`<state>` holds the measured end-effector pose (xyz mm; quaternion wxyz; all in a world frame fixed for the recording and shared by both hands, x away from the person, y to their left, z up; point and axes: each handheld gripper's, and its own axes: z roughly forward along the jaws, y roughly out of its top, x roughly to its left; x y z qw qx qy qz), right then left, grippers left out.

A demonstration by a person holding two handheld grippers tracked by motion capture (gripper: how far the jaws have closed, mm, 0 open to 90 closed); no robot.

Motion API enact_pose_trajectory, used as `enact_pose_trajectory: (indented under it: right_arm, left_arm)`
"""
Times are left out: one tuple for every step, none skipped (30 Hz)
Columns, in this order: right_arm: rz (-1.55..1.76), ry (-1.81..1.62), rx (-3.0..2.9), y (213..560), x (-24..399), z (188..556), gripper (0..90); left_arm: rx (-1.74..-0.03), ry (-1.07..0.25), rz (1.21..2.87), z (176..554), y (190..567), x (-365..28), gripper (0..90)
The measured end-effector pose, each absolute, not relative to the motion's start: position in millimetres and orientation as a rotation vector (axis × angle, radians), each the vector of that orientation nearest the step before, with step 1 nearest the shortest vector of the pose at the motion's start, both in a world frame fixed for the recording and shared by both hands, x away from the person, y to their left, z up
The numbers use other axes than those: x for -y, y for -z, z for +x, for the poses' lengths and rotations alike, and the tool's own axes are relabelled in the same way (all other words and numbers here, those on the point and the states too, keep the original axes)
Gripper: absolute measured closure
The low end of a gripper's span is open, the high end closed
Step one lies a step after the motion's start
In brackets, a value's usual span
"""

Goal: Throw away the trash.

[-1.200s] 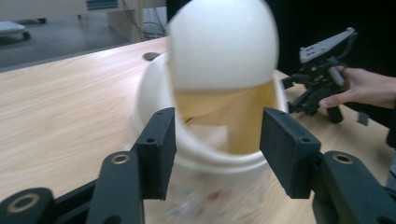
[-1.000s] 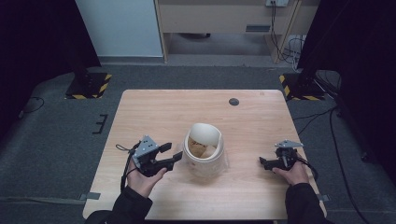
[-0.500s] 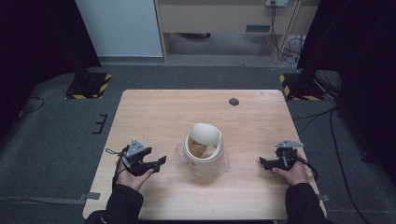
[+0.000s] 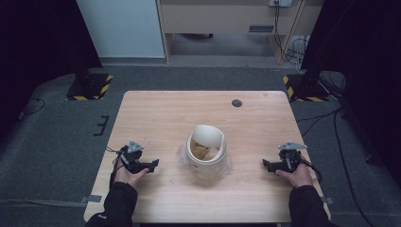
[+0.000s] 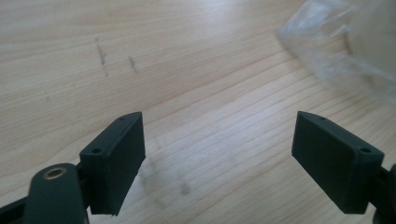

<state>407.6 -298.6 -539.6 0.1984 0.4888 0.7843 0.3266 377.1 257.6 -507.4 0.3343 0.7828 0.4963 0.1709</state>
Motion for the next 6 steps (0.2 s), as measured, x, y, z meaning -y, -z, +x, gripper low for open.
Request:
enact_pose_trajectory:
  right_arm:
    - [1.367, -0.914, -2.194, 539.5, 298.6, 407.6, 0.6]
    - [1.367, -0.914, -2.194, 539.6, 298.6, 407.6, 0.5]
    - [1.367, -0.914, -2.194, 539.6, 298.7, 407.6, 0.6]
    - [1.367, -0.914, -2.194, 539.5, 298.6, 407.6, 0.5]
    - [1.367, -0.914, -2.194, 539.5, 298.7, 407.6, 0.5]
    - [1.367, -0.914, -2.194, 539.6, 298.7, 407.6, 0.6]
  left_arm:
    - [-1.307, -0.443, 2.044, 378.4, 509.1, -259.5, 16.4]
    - [-1.317, -0.443, 2.045, 379.4, 510.5, -261.0, 16.3]
    - [-1.323, -0.445, 2.046, 380.2, 511.6, -262.4, 16.1]
    - [-1.327, -0.448, 2.045, 380.8, 512.3, -263.4, 16.0]
    - [-1.329, -0.451, 2.044, 381.5, 513.0, -264.3, 16.0]
    - [-1.329, -0.451, 2.044, 381.5, 513.0, -264.3, 15.8]
